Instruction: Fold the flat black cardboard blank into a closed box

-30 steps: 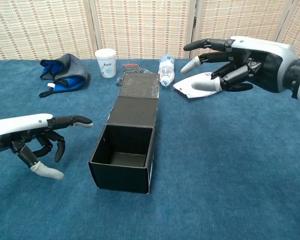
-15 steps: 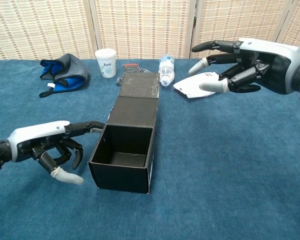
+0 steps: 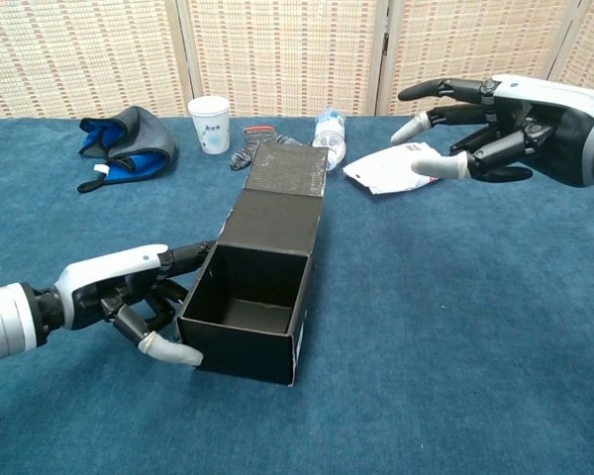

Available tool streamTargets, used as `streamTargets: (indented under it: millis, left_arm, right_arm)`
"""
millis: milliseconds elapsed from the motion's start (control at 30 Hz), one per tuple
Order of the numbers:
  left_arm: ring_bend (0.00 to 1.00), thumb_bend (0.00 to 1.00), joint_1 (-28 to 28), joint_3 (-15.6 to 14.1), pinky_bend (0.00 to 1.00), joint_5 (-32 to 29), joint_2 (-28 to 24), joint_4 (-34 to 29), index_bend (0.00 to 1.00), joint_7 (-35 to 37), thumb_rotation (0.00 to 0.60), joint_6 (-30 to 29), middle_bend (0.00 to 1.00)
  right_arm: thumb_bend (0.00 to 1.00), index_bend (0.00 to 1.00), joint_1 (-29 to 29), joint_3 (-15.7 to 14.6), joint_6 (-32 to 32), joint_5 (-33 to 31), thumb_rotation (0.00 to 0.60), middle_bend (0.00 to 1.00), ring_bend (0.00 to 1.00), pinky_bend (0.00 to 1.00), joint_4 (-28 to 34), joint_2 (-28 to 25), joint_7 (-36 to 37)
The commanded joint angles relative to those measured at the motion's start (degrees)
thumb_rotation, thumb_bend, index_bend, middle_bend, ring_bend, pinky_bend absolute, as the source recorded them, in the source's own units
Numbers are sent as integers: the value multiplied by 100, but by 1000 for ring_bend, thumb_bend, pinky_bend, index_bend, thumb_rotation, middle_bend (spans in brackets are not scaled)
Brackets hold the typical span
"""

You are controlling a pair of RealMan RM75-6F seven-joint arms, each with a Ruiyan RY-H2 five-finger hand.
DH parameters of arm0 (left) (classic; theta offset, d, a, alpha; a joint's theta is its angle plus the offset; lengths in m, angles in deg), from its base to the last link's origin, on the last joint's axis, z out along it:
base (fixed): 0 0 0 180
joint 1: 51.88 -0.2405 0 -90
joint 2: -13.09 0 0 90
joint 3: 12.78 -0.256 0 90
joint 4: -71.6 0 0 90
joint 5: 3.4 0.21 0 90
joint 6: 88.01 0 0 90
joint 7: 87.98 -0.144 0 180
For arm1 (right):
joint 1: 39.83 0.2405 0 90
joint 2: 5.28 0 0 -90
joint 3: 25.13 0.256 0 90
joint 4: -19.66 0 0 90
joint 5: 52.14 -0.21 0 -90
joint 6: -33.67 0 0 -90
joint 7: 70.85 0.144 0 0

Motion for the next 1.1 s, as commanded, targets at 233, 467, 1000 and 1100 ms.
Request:
streamTargets:
  millis: [233, 467, 1000, 1100]
  left_arm:
    - [639, 112, -20, -19, 886, 6, 328, 362, 131, 288, 600, -155, 119]
    - [675, 112, -45, -43, 886, -2, 502, 611, 266, 534, 600, -247, 278]
    - [686, 112, -152, 337, 888, -398, -13, 263, 302, 465, 600, -503, 328]
    - [686, 112, -160, 383, 888, -432, -100, 95, 302, 362, 600, -520, 328]
  right_arm:
    - [228, 101, -38, 9, -21, -26, 600, 279, 803, 1000, -70, 7, 74]
    - [228, 101, -62, 31, -21, -92, 600, 279, 803, 1000, -160, 52, 121]
    - [168, 36, 269, 386, 1258, -891, 600, 219, 220, 396, -176, 187, 1322]
    - [80, 0, 417, 590, 1715, -953, 600, 107, 83, 231, -408, 369, 1968]
